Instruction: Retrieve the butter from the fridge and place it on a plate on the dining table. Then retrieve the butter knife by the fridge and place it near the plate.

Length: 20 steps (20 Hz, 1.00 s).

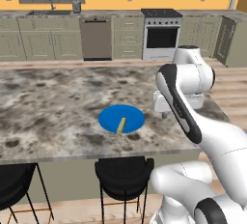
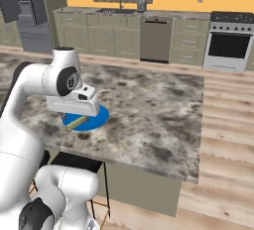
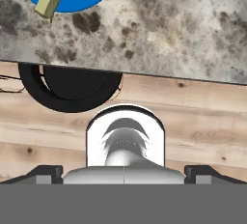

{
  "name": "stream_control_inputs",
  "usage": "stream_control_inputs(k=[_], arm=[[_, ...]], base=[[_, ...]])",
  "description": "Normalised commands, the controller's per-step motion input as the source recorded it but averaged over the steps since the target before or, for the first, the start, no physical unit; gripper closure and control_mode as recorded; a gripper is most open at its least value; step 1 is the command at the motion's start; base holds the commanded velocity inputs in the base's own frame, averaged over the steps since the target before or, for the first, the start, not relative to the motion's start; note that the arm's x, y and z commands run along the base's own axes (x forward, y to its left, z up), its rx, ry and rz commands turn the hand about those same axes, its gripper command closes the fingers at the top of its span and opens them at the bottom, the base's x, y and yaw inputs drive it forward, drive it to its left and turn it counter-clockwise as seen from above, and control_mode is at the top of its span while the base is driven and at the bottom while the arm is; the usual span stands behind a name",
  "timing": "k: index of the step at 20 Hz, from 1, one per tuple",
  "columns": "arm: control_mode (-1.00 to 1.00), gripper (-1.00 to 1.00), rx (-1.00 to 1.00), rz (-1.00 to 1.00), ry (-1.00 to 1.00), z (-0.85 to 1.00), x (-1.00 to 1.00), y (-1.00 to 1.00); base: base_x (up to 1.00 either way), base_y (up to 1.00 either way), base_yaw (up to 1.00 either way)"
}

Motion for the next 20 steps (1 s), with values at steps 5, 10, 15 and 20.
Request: stream_control_inputs(k=[5,10,15,20], arm=[[-1.0,-1.0,0.01,-0.06,0.0,0.52,-0.74,-0.1],[-1.0,-1.0,-0.1,-0.03,-0.03,-0.02,-0.58,0.0],[-1.0,-1.0,-0.01,0.0,0.0,0.0,-0.03,0.0],[-1.0,-1.0,0.0,0.0,0.0,-0.08,0.0,0.0]], base=[[0.0,0.0,0.0],[0.0,0.0,0.0],[0.0,0.0,0.0],[0.0,0.0,0.0]])
